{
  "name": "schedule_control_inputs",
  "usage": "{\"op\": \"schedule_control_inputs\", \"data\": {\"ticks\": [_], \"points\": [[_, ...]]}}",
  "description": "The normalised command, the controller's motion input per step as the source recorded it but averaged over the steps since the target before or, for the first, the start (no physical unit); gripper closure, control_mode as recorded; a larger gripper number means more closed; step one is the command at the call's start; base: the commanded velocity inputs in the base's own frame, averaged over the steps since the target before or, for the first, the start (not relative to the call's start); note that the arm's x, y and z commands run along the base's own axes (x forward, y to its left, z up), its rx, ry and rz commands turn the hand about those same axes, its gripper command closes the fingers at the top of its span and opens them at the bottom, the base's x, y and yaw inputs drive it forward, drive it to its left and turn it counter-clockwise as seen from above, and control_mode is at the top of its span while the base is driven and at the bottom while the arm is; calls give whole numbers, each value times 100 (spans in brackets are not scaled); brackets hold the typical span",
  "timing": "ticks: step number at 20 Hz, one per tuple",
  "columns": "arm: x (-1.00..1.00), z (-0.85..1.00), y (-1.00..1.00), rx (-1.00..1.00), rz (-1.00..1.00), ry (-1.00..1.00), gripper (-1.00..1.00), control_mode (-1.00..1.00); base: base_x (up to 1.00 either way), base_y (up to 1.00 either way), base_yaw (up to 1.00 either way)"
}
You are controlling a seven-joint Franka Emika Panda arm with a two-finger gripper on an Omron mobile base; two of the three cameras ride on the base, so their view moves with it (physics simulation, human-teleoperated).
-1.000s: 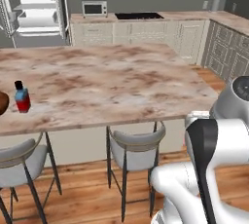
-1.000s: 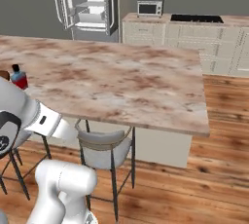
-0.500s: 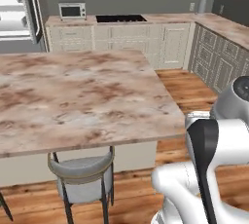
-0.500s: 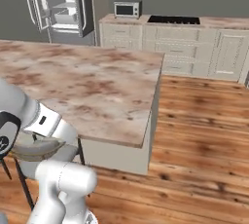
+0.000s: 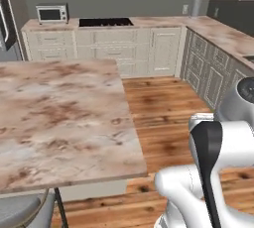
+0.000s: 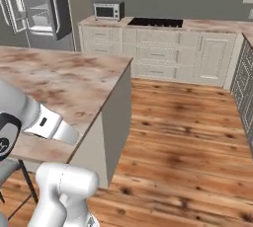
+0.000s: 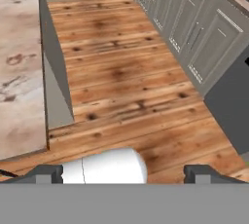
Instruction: There is a bowl on the dining counter. Grab a lemon wedge from the fridge and place it in the bowl. Then get the liquor bottle and glass cup from the cabinet and place them next to the bowl.
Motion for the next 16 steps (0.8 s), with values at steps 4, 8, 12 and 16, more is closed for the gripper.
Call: {"op": "schedule_control_inputs", "data": {"ticks": [4, 8, 12, 16], "points": [[0, 0, 0, 0, 0, 0, -100, 100, 63, -100, 7], [0, 0, 0, 0, 0, 0, -100, 100, 78, -98, 10], [0, 0, 0, 0, 0, 0, -100, 100, 99, -82, 16], [0, 0, 0, 0, 0, 0, -100, 100, 100, -67, 18]]}}
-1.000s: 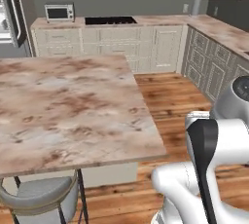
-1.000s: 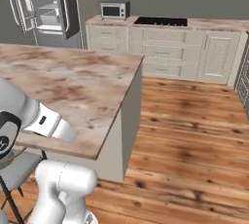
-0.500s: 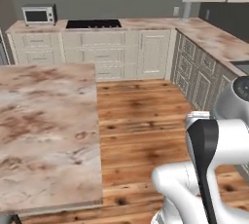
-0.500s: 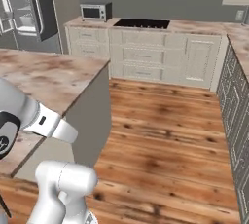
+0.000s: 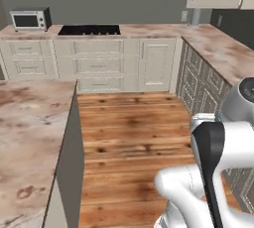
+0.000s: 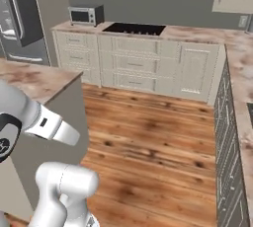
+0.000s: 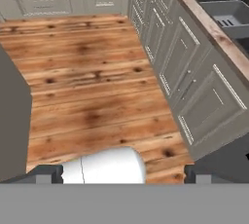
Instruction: There is a bowl on the dining counter. Grab a lemon wedge from the fridge and place it in the bowl. Then get the liquor bottle and glass cup from the cabinet and place them next to the bowl.
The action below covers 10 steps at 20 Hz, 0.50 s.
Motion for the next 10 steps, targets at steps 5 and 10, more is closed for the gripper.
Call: {"op": "schedule_control_inputs", "data": {"ticks": [5, 10], "points": [[0, 0, 0, 0, 0, 0, -100, 100, 100, -56, 17], [0, 0, 0, 0, 0, 0, -100, 100, 100, -41, 10]]}}
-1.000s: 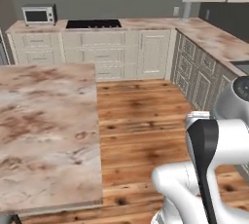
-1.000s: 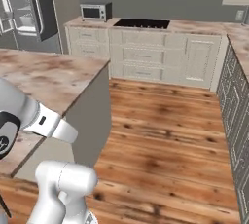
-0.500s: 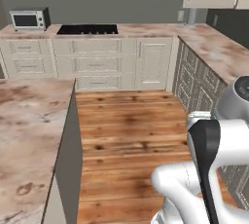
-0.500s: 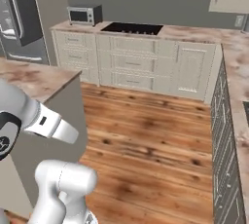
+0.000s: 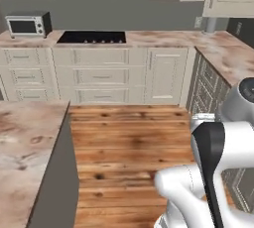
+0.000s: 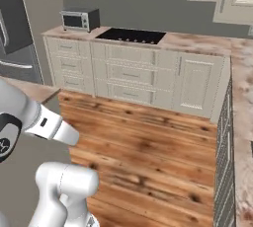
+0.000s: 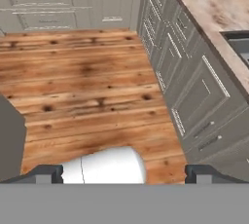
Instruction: There is a bowl on the dining counter. Grab a lemon wedge from the fridge and place it in the bowl. Then get the liquor bottle and glass cup from the cabinet and place them next to the bowl.
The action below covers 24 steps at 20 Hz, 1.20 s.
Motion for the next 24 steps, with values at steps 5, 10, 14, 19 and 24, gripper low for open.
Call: {"op": "schedule_control_inputs", "data": {"ticks": [5, 10, 14, 19, 24], "points": [[0, 0, 0, 0, 0, 0, -100, 100, 100, -17, 1], [0, 0, 0, 0, 0, 0, -100, 100, 100, -2, 0], [0, 0, 0, 0, 0, 0, -100, 100, 100, 0, -4], [0, 0, 0, 0, 0, 0, -100, 100, 100, 0, -14], [0, 0, 0, 0, 0, 0, -100, 100, 100, 0, -28]]}}
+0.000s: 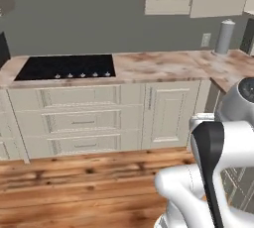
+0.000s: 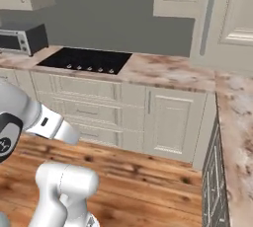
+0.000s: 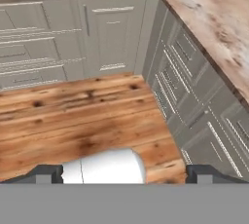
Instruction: There is a bowl on the dining counter. Grab a lemon wedge from the fridge and place it in the bowl. Then get the liquor bottle and glass cup from the cabinet and place them next to the bowl.
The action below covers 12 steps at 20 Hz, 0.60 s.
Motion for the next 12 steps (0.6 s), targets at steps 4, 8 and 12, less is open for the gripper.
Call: {"op": "schedule_control_inputs", "data": {"ticks": [4, 8, 12], "points": [[0, 0, 0, 0, 0, 0, -100, 100, 100, 3, -36], [0, 0, 0, 0, 0, 0, -100, 100, 100, 8, -40], [0, 0, 0, 0, 0, 0, -100, 100, 100, 9, -42]]}}
